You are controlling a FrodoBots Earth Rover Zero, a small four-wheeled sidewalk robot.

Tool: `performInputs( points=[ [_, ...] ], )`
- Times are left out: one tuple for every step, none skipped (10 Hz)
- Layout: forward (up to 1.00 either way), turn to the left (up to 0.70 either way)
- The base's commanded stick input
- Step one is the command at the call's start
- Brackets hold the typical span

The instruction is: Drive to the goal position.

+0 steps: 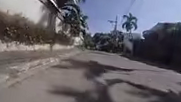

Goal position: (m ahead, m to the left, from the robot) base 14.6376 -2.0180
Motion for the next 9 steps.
performInputs(
  points=[
    [1.0,0.01],
    [1.0,0.0],
    [1.0,-0.03],
    [1.0,-0.17],
    [1.0,-0.38],
    [1.0,-0.35],
    [1.0,0.0],
    [1.0,0.01],
    [1.0,0.01]
  ],
)
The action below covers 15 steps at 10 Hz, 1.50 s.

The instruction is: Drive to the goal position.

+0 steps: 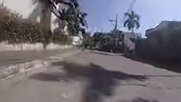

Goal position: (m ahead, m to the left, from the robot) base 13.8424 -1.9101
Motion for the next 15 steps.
performInputs(
  points=[
    [1.0,0.01],
    [1.0,0.01],
    [1.0,0.01],
    [1.0,0.01],
    [1.0,0.01],
    [1.0,0.01],
    [1.0,0.01],
    [1.0,0.01],
    [1.0,0.01],
    [1.0,0.01],
    [1.0,0.01],
    [1.0,0.01],
    [1.0,0.01],
    [1.0,0.01],
    [1.0,0.01]
  ],
)
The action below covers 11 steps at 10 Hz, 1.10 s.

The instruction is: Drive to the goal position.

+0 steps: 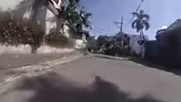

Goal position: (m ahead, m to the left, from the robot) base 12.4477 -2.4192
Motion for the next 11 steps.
performInputs(
  points=[
    [1.0,0.01],
    [1.0,0.01],
    [1.0,-0.06],
    [1.0,-0.34],
    [1.0,-0.38],
    [1.0,-0.15],
    [1.0,-0.04],
    [1.0,-0.01],
    [1.0,-0.01],
    [1.0,-0.01],
    [1.0,-0.01]
  ],
)
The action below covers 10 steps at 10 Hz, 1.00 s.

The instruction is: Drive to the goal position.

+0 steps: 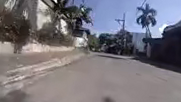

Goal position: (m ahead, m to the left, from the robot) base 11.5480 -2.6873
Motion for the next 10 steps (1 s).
performInputs(
  points=[
    [1.0,-0.01],
    [1.0,-0.01],
    [1.0,0.0],
    [1.0,0.0],
    [1.0,-0.01],
    [1.0,-0.1],
    [1.0,-0.39],
    [1.0,-0.39],
    [1.0,-0.39],
    [1.0,-0.39]
  ],
)
